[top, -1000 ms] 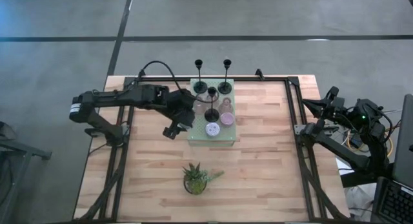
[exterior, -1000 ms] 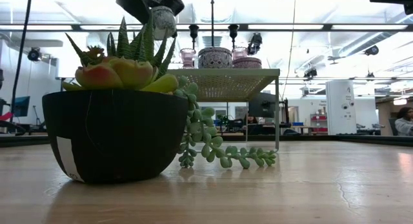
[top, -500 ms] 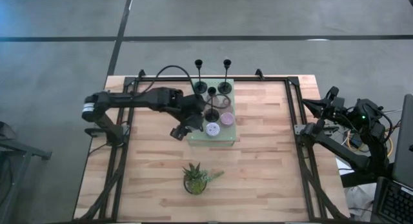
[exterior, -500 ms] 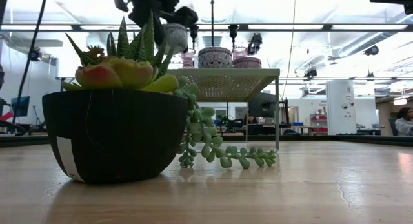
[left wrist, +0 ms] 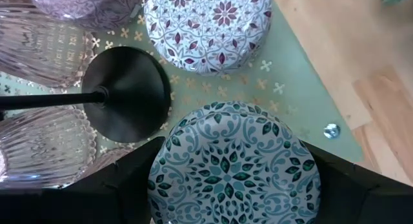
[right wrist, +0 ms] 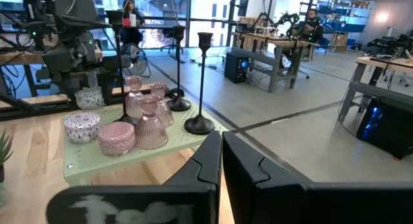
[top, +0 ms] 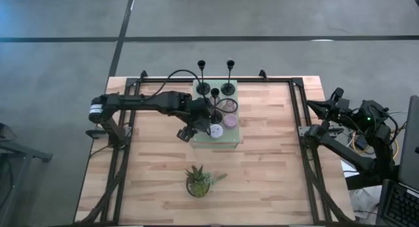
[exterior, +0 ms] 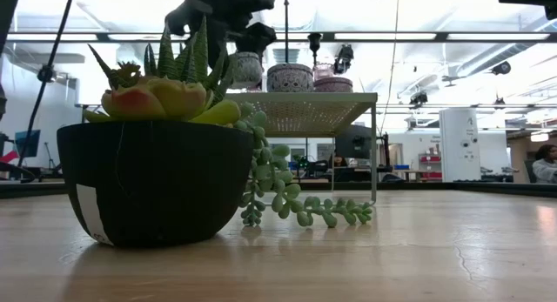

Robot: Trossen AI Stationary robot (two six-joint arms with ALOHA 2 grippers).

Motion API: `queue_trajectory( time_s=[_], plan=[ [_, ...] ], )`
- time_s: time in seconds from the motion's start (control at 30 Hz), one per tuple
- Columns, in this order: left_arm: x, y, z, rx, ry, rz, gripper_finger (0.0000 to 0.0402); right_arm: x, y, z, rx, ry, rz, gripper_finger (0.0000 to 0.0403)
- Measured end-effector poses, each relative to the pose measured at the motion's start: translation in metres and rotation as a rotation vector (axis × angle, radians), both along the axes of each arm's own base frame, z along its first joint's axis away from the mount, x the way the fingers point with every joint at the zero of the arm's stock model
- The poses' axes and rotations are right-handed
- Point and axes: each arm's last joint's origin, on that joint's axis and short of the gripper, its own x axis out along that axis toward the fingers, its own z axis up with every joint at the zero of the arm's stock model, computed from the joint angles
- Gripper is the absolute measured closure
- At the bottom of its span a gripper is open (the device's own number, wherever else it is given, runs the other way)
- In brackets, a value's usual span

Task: Pick & Place candle stick holders
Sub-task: Put the blue scented candle on the shelf

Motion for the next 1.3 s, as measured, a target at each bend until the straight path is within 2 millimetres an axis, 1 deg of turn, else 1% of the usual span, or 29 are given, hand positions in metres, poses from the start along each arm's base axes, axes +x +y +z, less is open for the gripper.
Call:
queue_trajectory(
  time_s=[0.37,1.3],
  plan=[
    [0.008,0.002,-0.013,0.062,0.039,0.001,0.0098,0.000,0.000,0.000,0.000,0.000,0.000,0.0394],
    [0.010,0.003,-0.015,0.077,0.026,0.003,0.0096,0.000,0.000,0.000,0.000,0.000,0.000,0.0394]
  ],
)
